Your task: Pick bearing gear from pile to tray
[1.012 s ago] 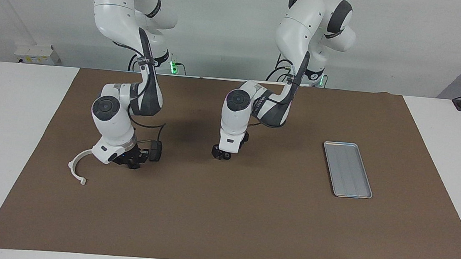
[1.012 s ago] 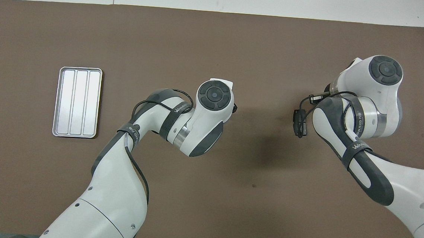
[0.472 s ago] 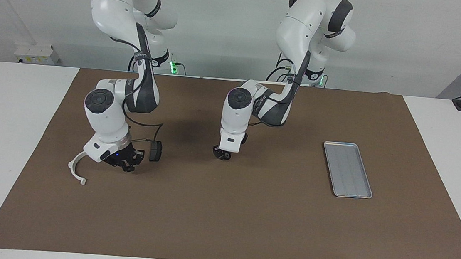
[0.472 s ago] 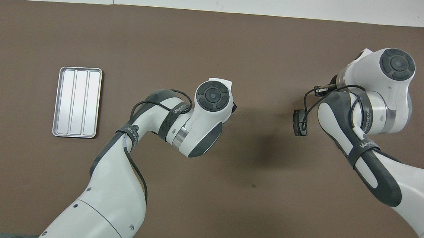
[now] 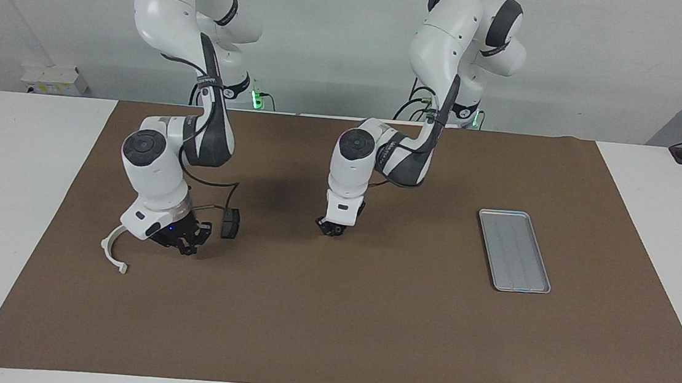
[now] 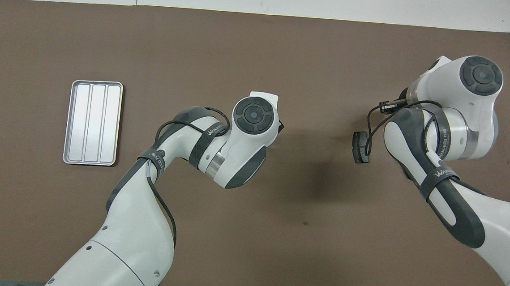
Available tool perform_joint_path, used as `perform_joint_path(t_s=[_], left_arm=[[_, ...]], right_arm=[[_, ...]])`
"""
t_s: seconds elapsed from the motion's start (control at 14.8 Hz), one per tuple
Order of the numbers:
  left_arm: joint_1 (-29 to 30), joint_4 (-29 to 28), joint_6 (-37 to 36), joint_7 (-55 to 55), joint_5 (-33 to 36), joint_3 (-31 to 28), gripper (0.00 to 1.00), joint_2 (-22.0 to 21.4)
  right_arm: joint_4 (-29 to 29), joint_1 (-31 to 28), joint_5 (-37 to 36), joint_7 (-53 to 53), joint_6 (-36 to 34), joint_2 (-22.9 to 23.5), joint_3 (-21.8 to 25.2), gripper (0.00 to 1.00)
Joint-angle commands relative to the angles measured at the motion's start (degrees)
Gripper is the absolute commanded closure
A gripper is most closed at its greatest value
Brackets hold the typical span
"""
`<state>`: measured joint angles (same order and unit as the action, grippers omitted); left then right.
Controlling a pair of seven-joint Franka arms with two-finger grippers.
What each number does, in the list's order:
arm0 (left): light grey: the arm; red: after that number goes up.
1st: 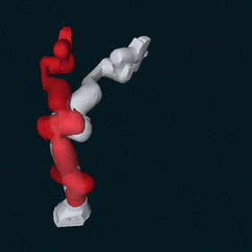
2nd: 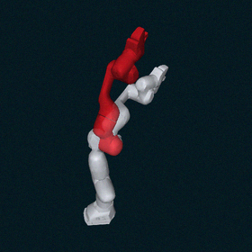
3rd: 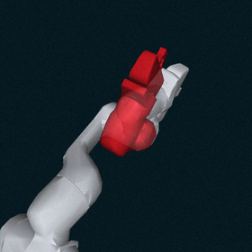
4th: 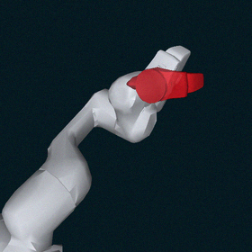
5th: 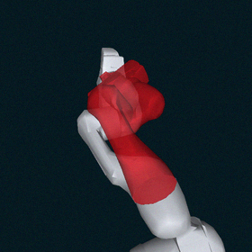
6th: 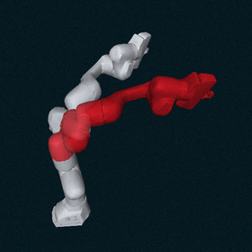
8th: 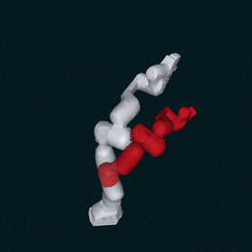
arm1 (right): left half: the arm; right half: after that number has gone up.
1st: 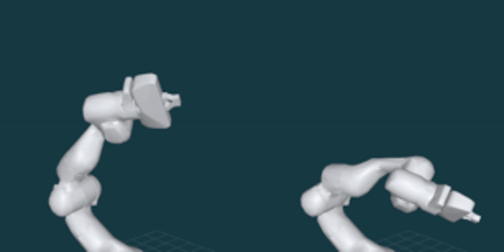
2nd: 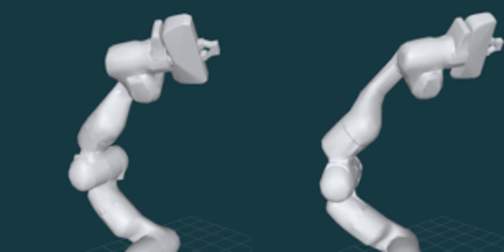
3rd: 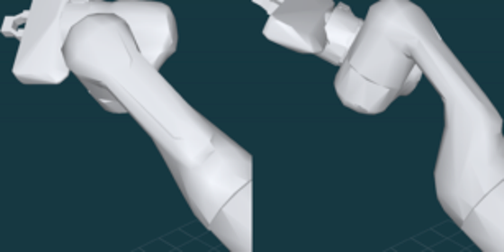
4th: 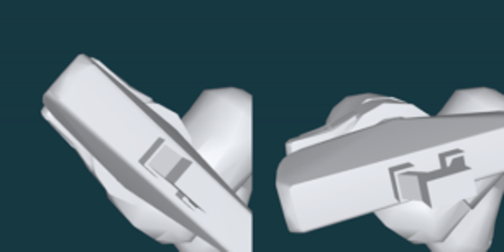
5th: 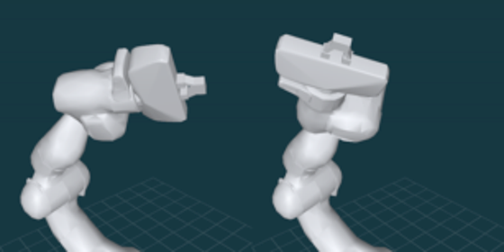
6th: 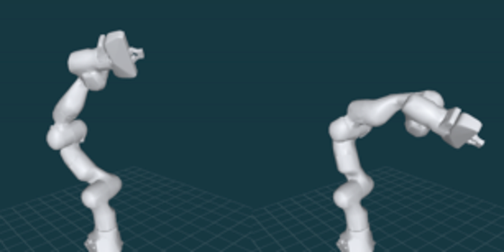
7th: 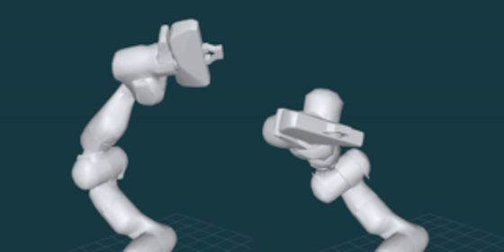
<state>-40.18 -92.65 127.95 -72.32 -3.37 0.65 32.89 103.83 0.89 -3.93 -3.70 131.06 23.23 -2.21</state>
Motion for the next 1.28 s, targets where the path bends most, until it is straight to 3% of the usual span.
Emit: perform_joint_path(t_s=[0.0, 0.07, 0.34, 0.54, 0.74, 1.01, 1.21], left_arm=[[-0.16, -2.27, 2.92, -0.45, 0.82, -1.09, 0.96, 0.95], [-0.16, -2.27, 2.92, -0.45, 0.82, -1.27, 1.00, 0.95], [-0.69, -1.84, -2.68, -0.46, 0.82, -3.46, 1.00, 0.08], [2.20, -5.60, -5.51, 3.22, 1.00, -3.73, 1.00, -7.90], [6.32, -9.12, -7.63, 9.97, 1.00, -3.73, 1.00, -12.66], [14.41, -17.11, -8.33, 26.58, 1.00, -3.73, 1.00, -20.22], [21.00, -18.18, -9.20, 40.46, 1.00, -3.73, 1.00, -21.37]], right_arm=[[-0.29, -1.33, -0.38, -1.84, 0.69, -0.20, -0.60, 1.00], [-0.38, -1.33, -0.38, -1.84, 0.69, -0.20, -0.60, 1.00], [-0.73, -0.99, 0.23, -1.32, 0.42, -0.20, -0.60, 1.00], [-3.27, -0.01, 0.42, 1.05, -2.11, -0.29, -0.86, 1.00], [-4.16, 1.64, 0.50, 4.38, -2.92, -0.20, -1.04, 1.00], [-5.30, 10.94, 0.50, 24.11, -5.81, -1.34, -1.04, 1.00], [-5.83, 18.42, 0.50, 37.76, -6.87, -2.04, -1.04, 1.00]])
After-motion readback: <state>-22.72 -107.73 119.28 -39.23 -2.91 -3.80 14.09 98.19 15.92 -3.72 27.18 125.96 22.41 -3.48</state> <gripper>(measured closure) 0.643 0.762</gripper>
